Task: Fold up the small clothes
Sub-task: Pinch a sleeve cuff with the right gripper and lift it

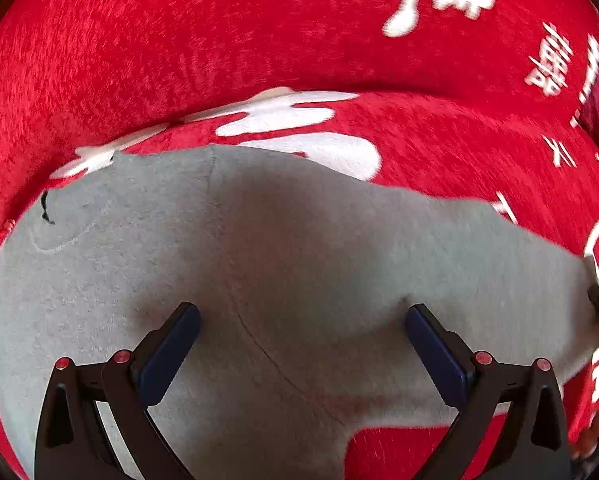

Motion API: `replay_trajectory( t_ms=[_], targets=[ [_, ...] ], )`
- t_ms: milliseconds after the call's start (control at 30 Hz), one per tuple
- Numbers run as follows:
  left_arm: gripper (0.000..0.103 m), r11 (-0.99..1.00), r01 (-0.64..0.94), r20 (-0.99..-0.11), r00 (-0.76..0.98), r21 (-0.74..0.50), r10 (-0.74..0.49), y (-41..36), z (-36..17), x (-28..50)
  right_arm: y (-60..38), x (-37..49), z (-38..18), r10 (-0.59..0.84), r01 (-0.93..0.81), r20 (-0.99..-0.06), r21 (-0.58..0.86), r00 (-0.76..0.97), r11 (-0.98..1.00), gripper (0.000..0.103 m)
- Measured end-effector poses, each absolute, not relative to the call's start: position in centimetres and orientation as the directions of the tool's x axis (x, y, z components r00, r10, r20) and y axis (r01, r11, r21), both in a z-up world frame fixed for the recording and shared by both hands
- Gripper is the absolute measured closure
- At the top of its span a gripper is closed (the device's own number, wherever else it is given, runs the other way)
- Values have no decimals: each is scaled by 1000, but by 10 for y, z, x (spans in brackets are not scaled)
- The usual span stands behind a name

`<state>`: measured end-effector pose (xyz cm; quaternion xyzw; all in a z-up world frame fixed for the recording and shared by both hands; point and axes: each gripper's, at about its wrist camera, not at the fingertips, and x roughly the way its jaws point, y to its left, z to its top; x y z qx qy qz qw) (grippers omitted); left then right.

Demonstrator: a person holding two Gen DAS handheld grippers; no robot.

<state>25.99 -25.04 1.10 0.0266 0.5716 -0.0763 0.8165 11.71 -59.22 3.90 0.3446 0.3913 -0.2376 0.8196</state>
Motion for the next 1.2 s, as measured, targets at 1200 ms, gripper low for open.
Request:
replay_trajectory(
  t_ms=[1200],
  targets=[
    [0,994,-29,-931,355,-107,-90,-79,44,227,-370,131,193,-23,129,-498,178,867,976,97]
  ],
)
